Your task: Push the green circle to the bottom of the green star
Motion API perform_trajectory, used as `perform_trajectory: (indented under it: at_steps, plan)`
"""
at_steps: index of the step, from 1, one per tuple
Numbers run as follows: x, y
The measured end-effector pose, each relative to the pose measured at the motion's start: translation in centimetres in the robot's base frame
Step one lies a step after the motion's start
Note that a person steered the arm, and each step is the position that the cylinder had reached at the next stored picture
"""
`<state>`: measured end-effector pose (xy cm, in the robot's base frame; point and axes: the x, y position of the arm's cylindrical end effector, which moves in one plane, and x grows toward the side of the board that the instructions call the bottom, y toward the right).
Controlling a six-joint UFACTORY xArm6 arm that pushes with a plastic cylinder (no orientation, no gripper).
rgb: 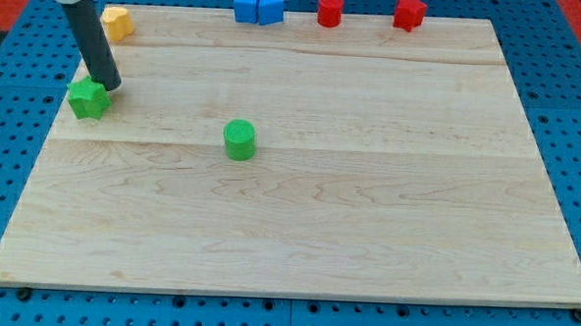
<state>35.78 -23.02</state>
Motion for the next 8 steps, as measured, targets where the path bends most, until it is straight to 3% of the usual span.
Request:
perform_trajectory:
  at_steps: [1, 2, 4, 5, 7, 8]
  plan:
    - [0.5, 5.5]
    - [4.5, 4.2]
    - [5.1, -3.3]
    - [5.1, 0.8]
    - [4.2, 21.5]
    - [8.3, 23.3]
